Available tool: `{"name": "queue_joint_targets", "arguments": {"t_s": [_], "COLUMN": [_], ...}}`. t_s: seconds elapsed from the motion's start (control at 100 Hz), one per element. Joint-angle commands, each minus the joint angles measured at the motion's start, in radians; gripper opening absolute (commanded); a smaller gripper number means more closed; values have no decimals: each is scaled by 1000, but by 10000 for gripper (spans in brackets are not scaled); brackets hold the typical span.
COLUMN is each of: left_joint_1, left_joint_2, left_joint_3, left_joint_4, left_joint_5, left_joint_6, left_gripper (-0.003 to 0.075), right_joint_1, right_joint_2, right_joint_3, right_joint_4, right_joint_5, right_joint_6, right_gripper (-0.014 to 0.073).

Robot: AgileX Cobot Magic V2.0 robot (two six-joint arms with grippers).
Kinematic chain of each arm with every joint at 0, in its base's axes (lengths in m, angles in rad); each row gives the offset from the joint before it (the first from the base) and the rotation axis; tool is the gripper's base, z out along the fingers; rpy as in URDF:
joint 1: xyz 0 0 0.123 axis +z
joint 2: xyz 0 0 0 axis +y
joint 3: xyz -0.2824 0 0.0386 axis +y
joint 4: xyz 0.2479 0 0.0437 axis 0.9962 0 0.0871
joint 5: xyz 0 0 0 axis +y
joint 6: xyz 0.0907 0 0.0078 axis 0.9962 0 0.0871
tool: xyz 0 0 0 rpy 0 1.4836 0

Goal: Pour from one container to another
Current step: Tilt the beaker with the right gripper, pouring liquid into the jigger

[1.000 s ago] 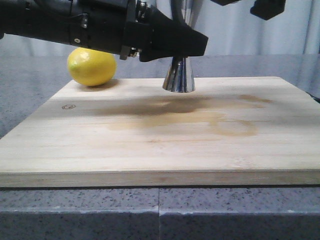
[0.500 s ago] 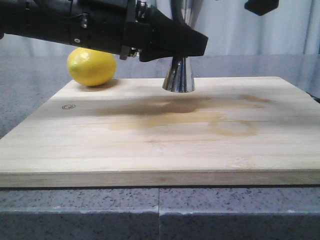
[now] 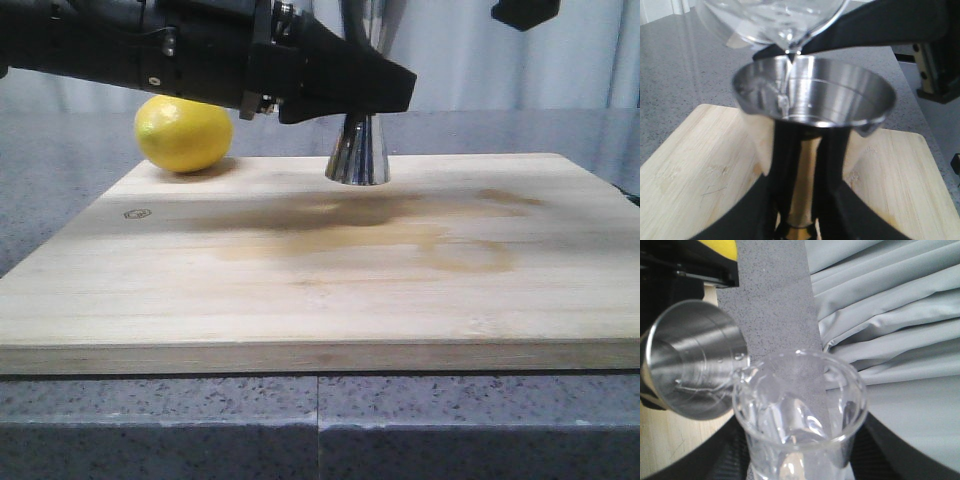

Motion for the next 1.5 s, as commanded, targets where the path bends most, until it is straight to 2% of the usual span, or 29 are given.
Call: {"name": "queue_joint_targets", "arguments": {"t_s": [0.0,1.49], "left_joint_1": [-7,-7], "left_joint_2": [-43,-43], "left_joint_3": [-30,-30], "left_joint_4": [-73,-77], "left_joint_5": [69,69], "left_joint_6": [-10,-10], "left_gripper": [114,114], "right_joint_1": [0,0], "right_joint_2": [-23,-23], "right_joint_3": [-38,-38], "right_joint_4": [-25,-102], "right_joint_5": [-63,-101], "right_joint_6": [-8,-8], "right_gripper": [334,332]}}
